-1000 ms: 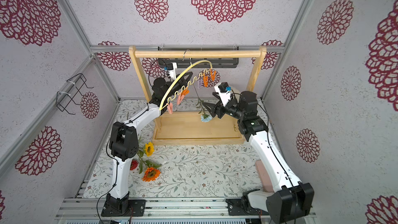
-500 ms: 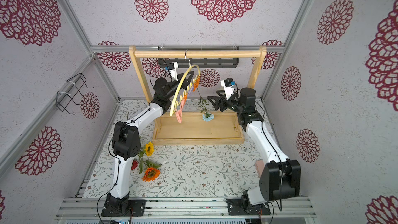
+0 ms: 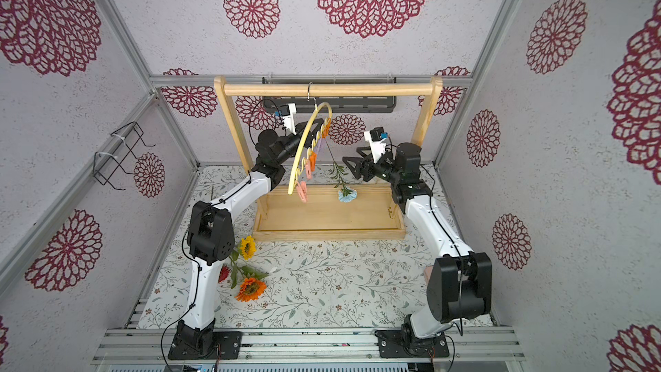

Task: Dry the flowers on a clothes hanger
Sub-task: Open the clamp at the hanger.

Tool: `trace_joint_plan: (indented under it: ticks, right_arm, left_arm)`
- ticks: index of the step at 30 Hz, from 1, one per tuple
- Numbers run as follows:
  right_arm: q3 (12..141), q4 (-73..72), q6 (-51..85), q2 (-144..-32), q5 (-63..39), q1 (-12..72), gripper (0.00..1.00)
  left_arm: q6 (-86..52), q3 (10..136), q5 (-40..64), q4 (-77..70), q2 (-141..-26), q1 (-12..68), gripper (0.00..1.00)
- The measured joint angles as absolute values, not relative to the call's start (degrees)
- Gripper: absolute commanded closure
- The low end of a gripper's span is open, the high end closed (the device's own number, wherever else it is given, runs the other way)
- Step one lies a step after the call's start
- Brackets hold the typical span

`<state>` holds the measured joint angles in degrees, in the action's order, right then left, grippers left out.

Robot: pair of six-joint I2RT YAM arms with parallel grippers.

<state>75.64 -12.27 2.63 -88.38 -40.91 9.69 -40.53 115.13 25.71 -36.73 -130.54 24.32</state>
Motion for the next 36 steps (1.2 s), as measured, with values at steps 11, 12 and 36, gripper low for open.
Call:
trace_joint_plan:
  ticks: [11, 12, 36]
  right_arm:
    - [81.1, -12.8, 2.4, -93.5, -41.2, 9.8, 0.28]
    - [81.5, -12.8, 2.4, -93.8, -41.2, 9.8, 0.28]
    - [87.6, -13.5, 2.2, -101.9, -42.9, 10.2, 0.26]
  left_arm:
    - [-42.0, 115.1, 30.6, -39.6, -130.5, 24.6, 1.00]
    - [-42.2, 115.1, 31.1, -39.9, -130.5, 24.6, 1.00]
    - [-47.3, 115.1, 38.4, -44.5, -130.4, 24.8, 1.00]
